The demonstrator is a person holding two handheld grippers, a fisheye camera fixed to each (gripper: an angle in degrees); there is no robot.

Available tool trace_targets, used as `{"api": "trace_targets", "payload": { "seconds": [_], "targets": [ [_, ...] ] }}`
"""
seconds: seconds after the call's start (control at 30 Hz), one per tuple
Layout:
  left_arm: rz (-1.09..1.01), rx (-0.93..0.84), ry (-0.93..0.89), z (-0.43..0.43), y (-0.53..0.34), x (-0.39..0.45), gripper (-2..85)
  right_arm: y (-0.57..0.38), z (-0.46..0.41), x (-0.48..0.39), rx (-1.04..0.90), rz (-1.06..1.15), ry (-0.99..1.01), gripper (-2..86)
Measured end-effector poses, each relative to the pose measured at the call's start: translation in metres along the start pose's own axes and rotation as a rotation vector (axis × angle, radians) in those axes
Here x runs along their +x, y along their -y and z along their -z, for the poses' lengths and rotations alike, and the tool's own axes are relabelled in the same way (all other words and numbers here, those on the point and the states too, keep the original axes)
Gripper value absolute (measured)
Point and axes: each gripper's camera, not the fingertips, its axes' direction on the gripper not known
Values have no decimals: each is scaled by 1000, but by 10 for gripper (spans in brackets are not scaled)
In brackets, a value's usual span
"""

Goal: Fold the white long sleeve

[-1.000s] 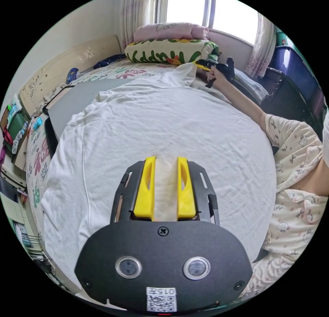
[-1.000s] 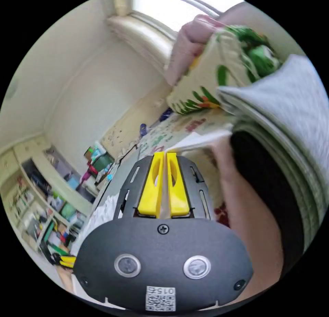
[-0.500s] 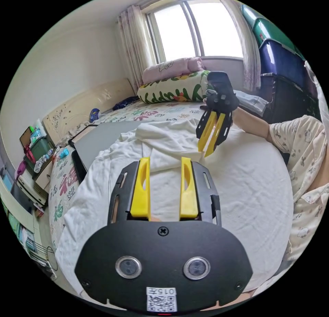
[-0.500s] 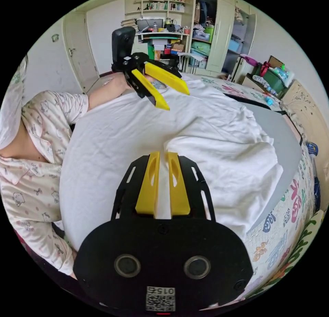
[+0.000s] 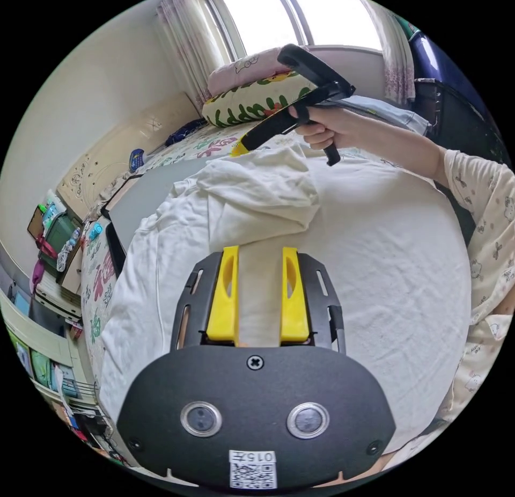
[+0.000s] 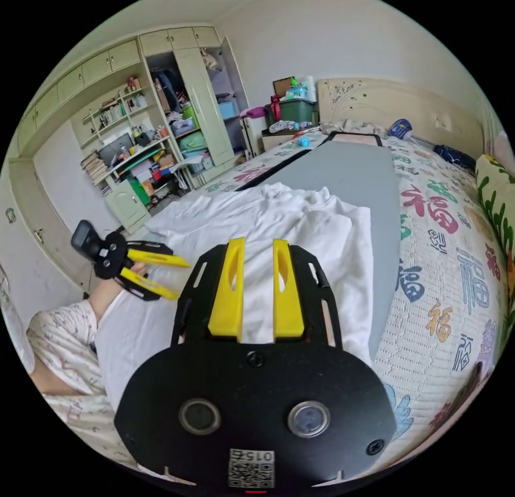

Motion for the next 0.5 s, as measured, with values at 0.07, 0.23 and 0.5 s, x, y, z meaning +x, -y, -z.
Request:
{"api": "trace_targets", "payload": {
  "seconds": [0.07, 0.23, 0.5],
  "targets": [
    [24, -7, -6, 1, -14, -9, 116, 26, -37, -2, -92, -5, -142, 112],
    [84, 31, -52, 19, -47, -29, 114, 50, -104, 23, -279, -138, -246, 104],
    [206, 173, -18, 69, -110, -61, 114, 31, -50, 27, -131, -151, -161, -3]
  ]
}}
